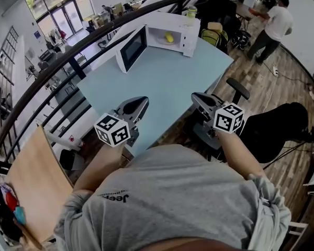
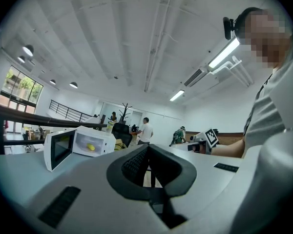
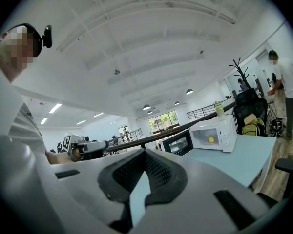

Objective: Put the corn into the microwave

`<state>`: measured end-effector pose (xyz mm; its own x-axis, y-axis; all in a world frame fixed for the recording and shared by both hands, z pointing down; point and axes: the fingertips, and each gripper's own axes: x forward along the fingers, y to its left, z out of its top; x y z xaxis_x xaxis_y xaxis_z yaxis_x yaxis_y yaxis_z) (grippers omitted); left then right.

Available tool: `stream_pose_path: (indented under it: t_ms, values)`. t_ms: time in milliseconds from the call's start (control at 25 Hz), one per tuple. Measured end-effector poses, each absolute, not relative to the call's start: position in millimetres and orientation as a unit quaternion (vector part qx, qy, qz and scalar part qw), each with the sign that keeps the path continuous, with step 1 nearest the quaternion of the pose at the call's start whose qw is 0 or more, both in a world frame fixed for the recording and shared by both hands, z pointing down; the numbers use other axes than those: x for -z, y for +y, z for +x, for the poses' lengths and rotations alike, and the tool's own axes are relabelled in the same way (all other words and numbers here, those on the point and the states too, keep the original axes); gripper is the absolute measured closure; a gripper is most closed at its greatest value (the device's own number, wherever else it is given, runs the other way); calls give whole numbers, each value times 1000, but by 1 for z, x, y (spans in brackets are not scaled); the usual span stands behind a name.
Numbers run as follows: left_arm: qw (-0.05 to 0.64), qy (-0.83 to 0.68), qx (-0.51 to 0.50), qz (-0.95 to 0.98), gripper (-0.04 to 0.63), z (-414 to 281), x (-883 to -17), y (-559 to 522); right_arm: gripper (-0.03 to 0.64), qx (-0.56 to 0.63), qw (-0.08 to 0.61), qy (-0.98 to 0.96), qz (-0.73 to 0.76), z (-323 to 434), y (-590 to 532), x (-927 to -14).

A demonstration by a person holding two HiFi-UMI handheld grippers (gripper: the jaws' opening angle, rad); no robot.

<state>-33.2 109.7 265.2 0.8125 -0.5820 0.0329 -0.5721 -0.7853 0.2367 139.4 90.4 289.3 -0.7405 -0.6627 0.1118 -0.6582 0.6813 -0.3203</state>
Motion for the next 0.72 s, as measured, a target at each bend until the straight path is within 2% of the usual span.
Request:
stream_pose_path:
  t_ms: [720]
  values:
    - [125, -314, 23, 941, 577, -32, -271, 110, 600, 172, 5, 920, -351, 142, 90, -294]
